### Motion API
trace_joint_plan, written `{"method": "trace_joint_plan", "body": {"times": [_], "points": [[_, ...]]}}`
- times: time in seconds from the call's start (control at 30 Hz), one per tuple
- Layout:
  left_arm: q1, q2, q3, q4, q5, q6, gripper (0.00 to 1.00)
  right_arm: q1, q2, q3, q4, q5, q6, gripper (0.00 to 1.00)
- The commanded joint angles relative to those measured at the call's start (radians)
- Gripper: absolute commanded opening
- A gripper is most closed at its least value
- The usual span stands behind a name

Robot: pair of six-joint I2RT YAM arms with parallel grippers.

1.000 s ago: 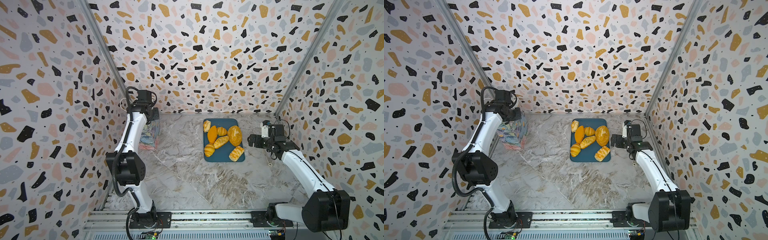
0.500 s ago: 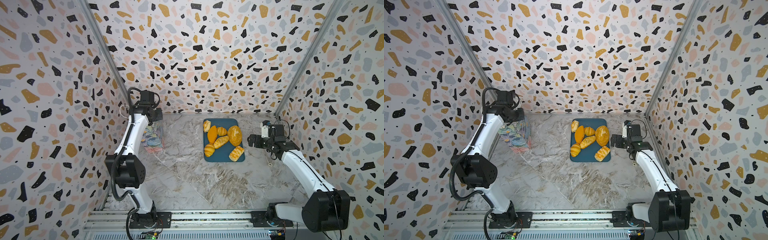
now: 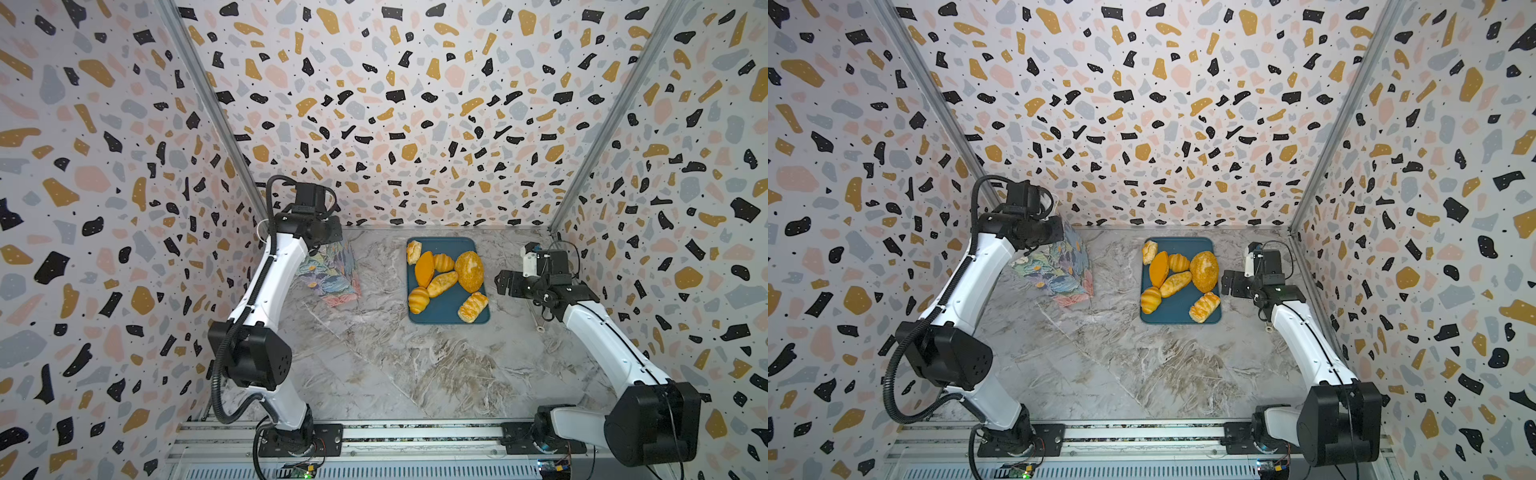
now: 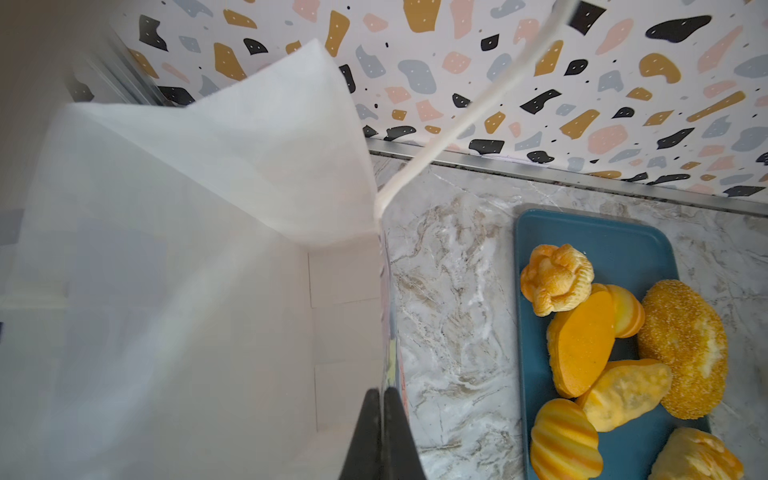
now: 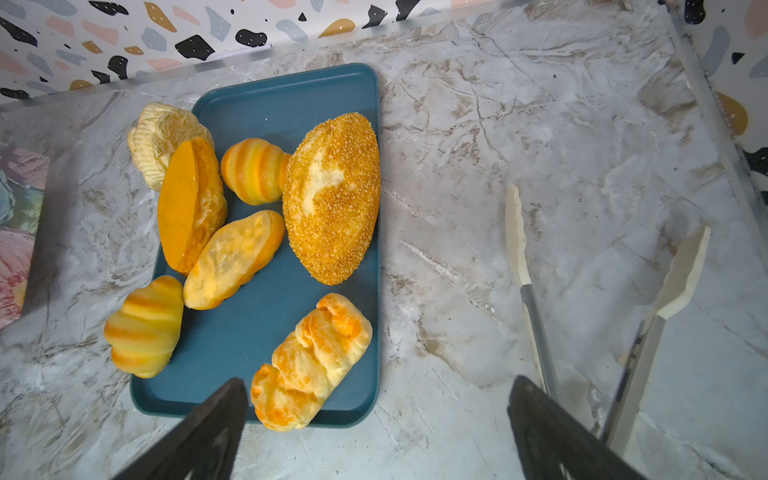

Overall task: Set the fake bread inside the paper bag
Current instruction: 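Carry the paper bag with the left gripper toward the teal bread tray, then lower the paper bag with the left gripper beside the tray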

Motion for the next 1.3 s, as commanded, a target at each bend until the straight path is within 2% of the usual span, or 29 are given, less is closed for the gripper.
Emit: {"method": "trace_joint_plan", "body": {"times": [0.0,0.23,0.37,0.47,0.8,0.93,1.2,1.23,1.27], "points": [[-0.027,-0.047,-0.031,0.035,0.015,-0.022,0.00,-0.006,-0.037,-0.004,0.009,0.006,0.000,1.00],[-0.133,-0.049,-0.047,0.012,-0.043,-0.071,0.00,-0.008,-0.054,-0.012,0.006,0.006,-0.003,1.00],[-0.188,-0.058,-0.055,0.035,-0.024,-0.098,0.00,-0.012,-0.059,-0.017,0.006,0.008,-0.006,1.00],[-0.220,-0.049,-0.031,0.008,-0.056,-0.096,0.00,-0.014,-0.060,-0.018,0.000,0.009,-0.011,0.99],[-0.284,-0.059,-0.068,-0.008,-0.092,-0.114,0.00,-0.020,-0.072,-0.028,0.009,0.004,-0.012,0.99],[-0.322,-0.067,-0.093,0.013,-0.145,-0.148,0.00,-0.020,-0.071,-0.033,0.012,0.001,-0.010,0.99],[-0.356,-0.055,-0.147,0.070,-0.123,-0.184,0.00,-0.022,-0.070,-0.038,0.015,-0.007,-0.009,0.99],[-0.360,-0.054,-0.147,0.073,-0.123,-0.187,0.02,-0.024,-0.070,-0.038,0.015,-0.007,-0.009,0.99],[-0.361,-0.052,-0.147,0.078,-0.121,-0.192,0.09,-0.024,-0.070,-0.039,0.016,-0.006,-0.009,0.99]]}}
